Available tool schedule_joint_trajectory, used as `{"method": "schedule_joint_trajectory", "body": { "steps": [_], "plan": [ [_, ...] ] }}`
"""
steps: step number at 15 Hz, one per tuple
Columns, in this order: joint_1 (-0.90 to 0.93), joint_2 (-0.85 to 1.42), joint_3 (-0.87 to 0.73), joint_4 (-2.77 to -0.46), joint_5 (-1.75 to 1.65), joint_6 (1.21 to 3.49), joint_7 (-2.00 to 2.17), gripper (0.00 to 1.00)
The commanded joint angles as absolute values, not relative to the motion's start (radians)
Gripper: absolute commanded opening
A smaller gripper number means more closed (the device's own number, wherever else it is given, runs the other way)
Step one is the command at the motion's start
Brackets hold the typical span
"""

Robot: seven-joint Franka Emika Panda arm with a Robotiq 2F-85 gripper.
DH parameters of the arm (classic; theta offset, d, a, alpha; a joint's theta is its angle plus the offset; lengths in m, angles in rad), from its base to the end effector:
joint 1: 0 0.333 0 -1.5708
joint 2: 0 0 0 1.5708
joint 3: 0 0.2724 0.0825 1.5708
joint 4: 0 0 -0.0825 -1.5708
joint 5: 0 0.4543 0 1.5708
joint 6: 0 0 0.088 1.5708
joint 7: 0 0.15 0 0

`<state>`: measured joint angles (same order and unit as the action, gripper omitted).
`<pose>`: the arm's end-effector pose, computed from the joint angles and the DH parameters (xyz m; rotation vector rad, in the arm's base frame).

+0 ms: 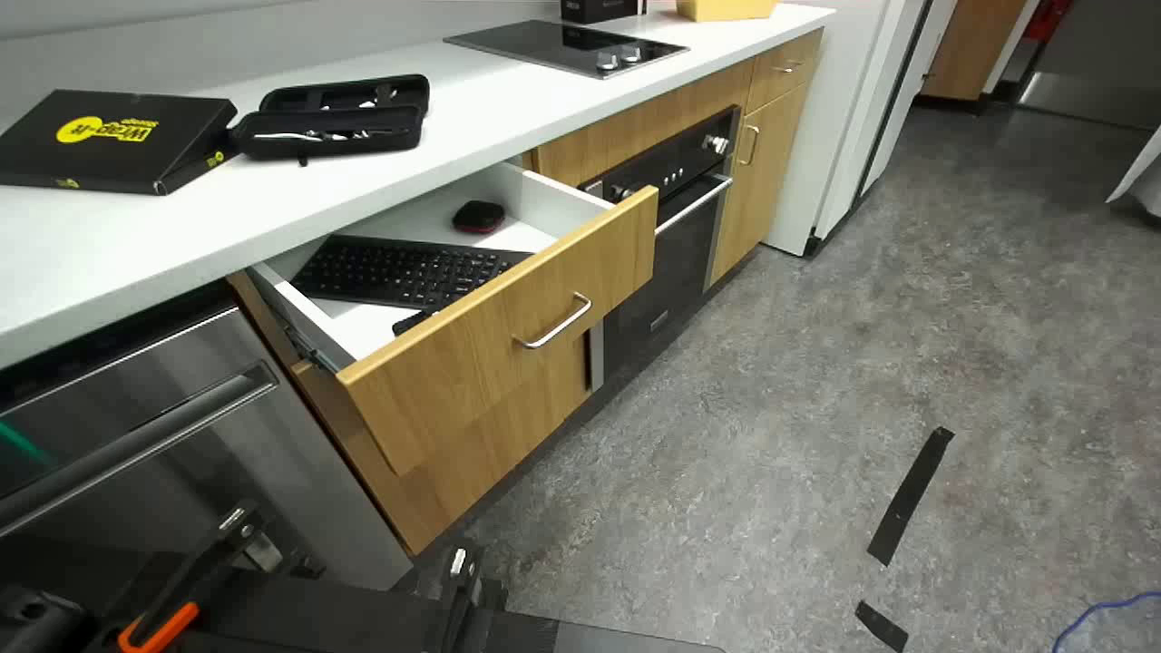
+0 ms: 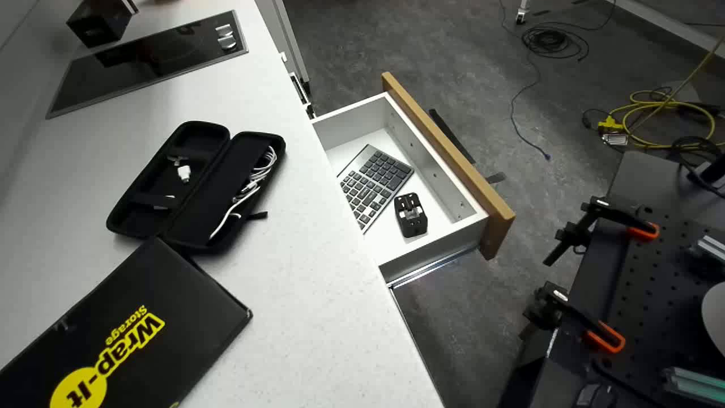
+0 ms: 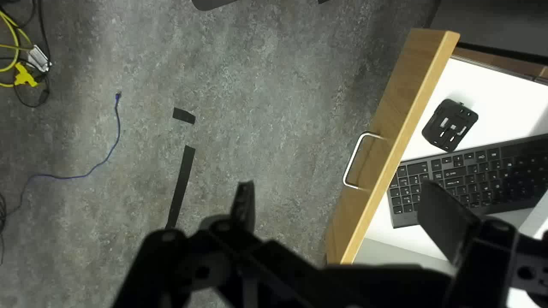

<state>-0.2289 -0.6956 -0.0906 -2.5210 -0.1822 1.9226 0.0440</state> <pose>0.4246 -0.1569 0.4192 2.9802 -0.4362 0.1220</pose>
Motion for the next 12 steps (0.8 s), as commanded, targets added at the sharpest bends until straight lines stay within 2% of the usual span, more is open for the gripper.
{"method": "schedule_joint_trajectory", "body": {
  "steps": [1,5,12],
  "plan": [
    [-0.217,-0.693,-0.1,-2.518,-0.189,1.919,0.05,1.0],
    [-0.214,-0.67,-0.098,-2.513,-0.182,1.933,0.061,1.0],
    [-0.206,-0.322,-0.1,-2.532,-0.157,2.205,0.137,1.0]
  ]
}}
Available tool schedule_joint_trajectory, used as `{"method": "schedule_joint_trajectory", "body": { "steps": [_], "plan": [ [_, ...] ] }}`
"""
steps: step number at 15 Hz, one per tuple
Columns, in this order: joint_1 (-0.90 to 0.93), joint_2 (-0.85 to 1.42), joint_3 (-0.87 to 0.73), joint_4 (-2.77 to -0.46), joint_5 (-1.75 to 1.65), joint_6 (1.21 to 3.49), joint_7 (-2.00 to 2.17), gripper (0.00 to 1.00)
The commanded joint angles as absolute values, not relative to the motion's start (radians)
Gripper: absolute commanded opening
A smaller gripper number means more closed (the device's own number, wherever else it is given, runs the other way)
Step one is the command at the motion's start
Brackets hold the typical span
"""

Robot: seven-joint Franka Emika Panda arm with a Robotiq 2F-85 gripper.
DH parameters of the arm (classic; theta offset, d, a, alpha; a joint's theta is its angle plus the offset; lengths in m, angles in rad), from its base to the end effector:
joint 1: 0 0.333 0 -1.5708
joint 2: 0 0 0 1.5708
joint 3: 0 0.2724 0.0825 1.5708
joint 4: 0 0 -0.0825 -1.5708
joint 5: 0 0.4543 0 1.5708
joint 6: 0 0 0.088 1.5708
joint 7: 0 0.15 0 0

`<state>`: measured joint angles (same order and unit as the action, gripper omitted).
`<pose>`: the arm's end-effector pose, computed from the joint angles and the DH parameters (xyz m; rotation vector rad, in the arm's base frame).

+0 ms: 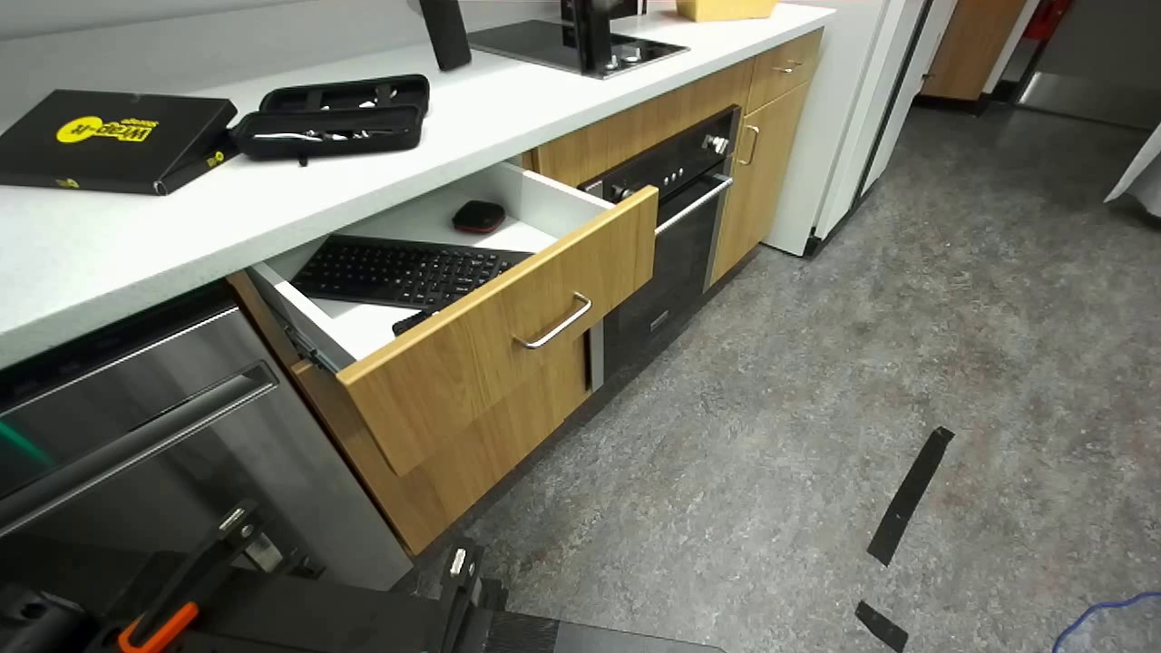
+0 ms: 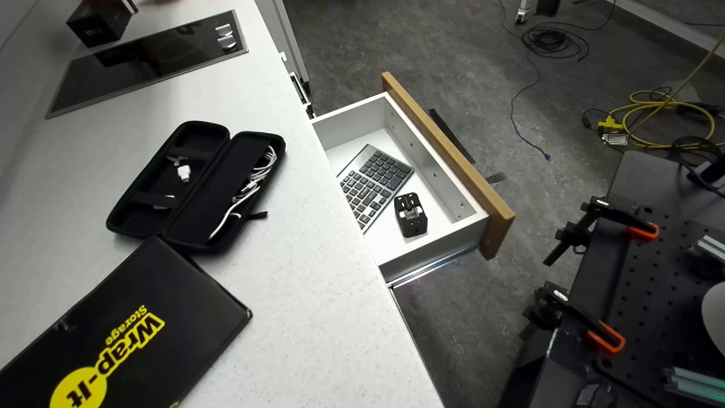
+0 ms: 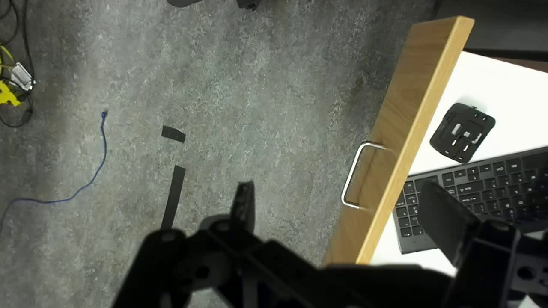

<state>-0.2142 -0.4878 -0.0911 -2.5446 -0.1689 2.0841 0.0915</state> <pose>0.4533 -0.1526 0.3252 2.9984 -0.4619 0.0249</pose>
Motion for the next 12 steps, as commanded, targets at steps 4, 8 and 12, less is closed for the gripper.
{"method": "schedule_joint_trajectory", "body": {
  "steps": [4,8,12],
  "plan": [
    [-0.211,-0.083,-0.113,-2.487,-0.152,2.333,0.19,1.0],
    [-0.198,-0.049,-0.128,-2.501,-0.14,2.35,0.173,1.0],
    [-0.196,-0.009,-0.132,-2.471,-0.128,2.353,0.172,1.0]
  ]
}}
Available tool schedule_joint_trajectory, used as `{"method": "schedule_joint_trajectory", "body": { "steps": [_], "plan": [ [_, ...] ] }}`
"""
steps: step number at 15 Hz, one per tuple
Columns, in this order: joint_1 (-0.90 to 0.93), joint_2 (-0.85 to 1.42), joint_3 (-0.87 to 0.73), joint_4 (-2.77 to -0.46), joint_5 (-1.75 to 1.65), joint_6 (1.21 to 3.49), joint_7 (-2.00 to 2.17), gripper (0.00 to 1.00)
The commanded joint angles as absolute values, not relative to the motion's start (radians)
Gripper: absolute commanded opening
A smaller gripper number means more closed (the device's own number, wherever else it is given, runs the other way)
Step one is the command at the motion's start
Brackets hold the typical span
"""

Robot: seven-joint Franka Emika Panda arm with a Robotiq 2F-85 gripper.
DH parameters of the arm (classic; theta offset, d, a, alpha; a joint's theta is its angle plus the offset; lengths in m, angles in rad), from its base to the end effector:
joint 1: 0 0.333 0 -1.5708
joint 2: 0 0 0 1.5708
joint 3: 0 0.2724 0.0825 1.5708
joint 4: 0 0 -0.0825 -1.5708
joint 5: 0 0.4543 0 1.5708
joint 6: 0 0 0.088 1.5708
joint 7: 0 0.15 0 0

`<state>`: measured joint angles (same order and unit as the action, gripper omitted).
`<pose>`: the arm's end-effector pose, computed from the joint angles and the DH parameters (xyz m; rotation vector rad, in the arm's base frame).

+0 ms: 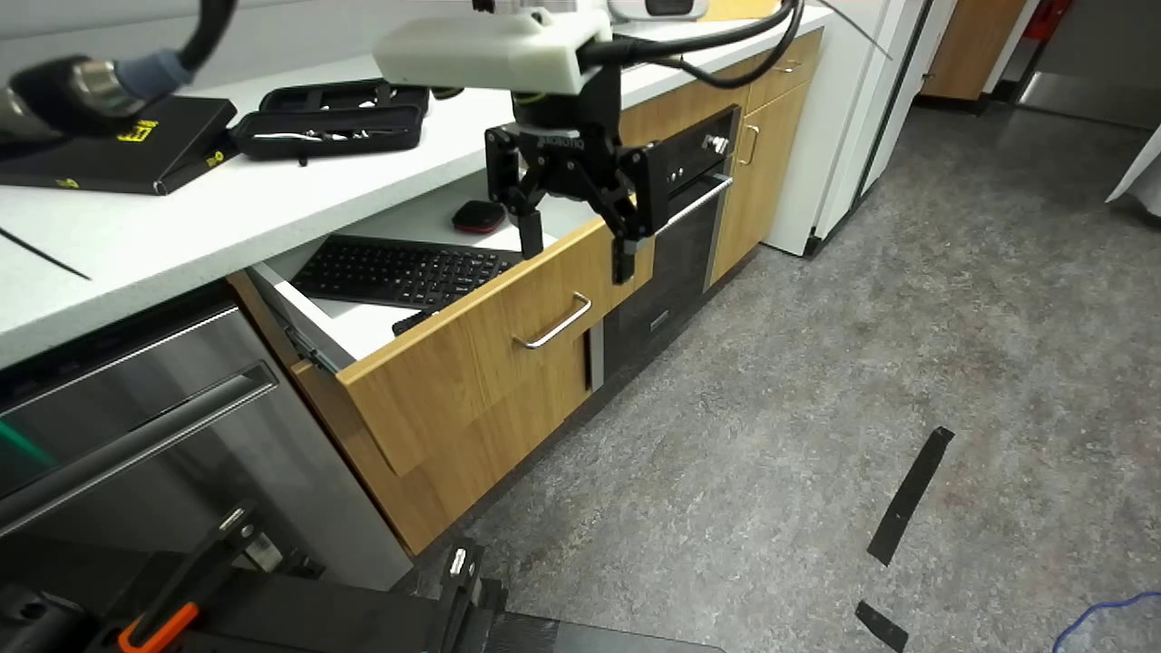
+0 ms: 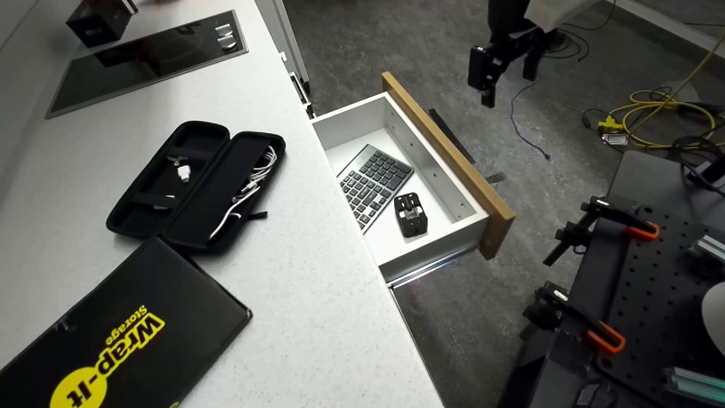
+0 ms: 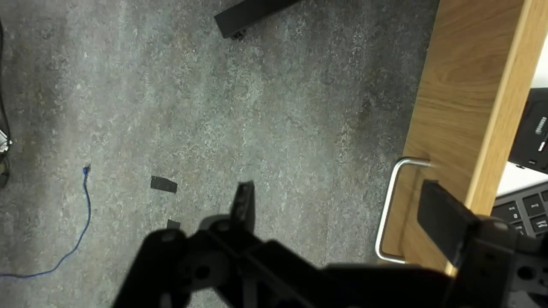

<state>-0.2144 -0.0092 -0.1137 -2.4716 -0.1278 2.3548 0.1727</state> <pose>0.4727 -0.1666 0.1461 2.9981 -0.6164 -0.1742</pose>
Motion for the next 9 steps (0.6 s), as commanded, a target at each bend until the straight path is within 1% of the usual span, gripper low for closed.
{"method": "schedule_joint_trajectory", "body": {
  "steps": [1,2,5,9],
  "plan": [
    [-0.196,-0.01,-0.132,-2.469,-0.128,2.353,0.173,1.0],
    [-0.196,-0.01,-0.132,-2.467,-0.128,2.353,0.173,1.0],
    [-0.201,0.095,-0.14,-2.406,-0.188,2.374,0.293,1.0],
    [-0.191,0.252,-0.176,-2.289,-0.186,2.397,0.415,1.0]
  ]
}}
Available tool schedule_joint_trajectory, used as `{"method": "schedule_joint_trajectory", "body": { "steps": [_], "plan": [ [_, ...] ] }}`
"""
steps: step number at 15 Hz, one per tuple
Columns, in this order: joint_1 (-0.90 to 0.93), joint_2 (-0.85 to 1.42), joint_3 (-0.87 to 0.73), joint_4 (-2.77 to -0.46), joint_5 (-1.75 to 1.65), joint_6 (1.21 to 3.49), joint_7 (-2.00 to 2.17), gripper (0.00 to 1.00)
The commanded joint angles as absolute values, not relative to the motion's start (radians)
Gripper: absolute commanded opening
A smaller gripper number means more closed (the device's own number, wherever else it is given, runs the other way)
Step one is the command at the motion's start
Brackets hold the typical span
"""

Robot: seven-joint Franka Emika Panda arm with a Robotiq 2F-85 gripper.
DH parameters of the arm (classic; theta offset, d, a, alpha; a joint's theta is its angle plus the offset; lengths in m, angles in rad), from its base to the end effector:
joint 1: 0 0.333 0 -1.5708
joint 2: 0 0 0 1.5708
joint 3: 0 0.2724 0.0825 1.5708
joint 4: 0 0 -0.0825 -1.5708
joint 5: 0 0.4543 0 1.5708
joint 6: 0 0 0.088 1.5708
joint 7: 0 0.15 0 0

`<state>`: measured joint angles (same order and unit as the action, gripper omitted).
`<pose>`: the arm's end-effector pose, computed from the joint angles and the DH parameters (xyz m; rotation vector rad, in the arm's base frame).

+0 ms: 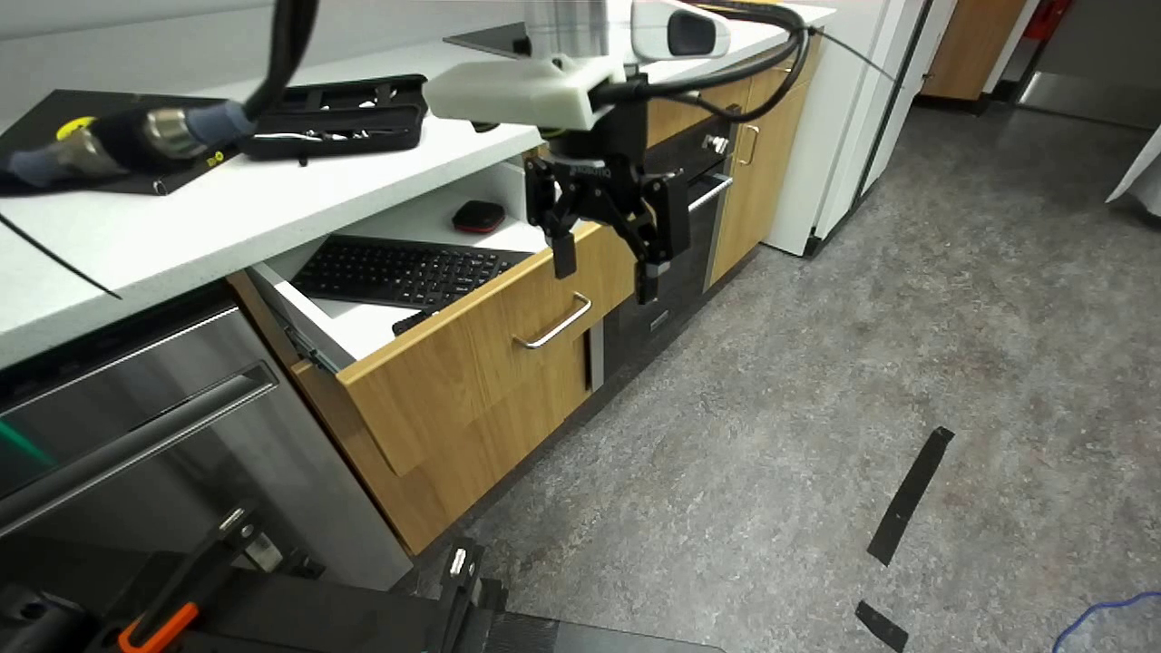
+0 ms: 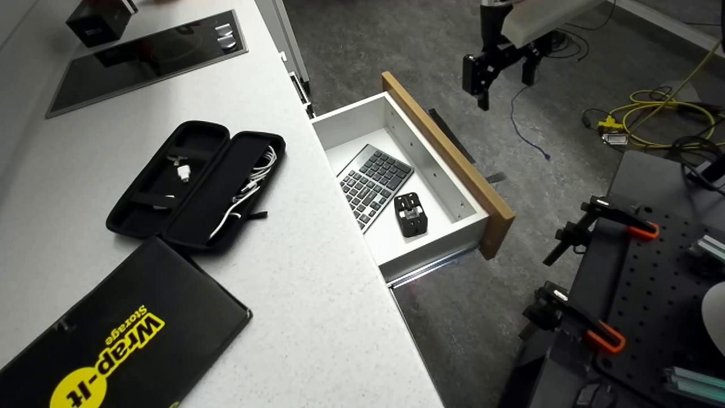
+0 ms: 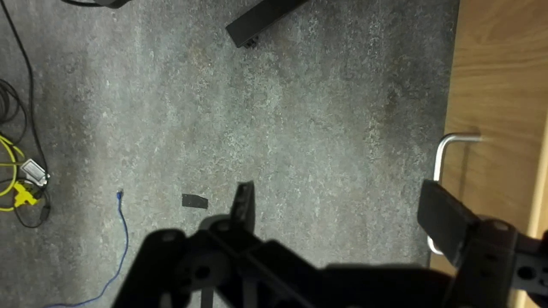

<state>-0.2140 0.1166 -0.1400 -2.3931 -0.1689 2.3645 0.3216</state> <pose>0.4792 -0.1879 0.1160 2.8985 -0.8126 -0.2214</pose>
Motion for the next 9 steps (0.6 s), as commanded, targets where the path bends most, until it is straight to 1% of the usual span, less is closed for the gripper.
{"method": "schedule_joint_trajectory", "body": {
  "steps": [1,9],
  "plan": [
    [-0.186,0.289,-0.186,-2.262,-0.177,2.408,0.436,1.0],
    [-0.145,0.575,-0.2,-2.083,-0.018,2.548,0.519,1.0]
  ]
}}
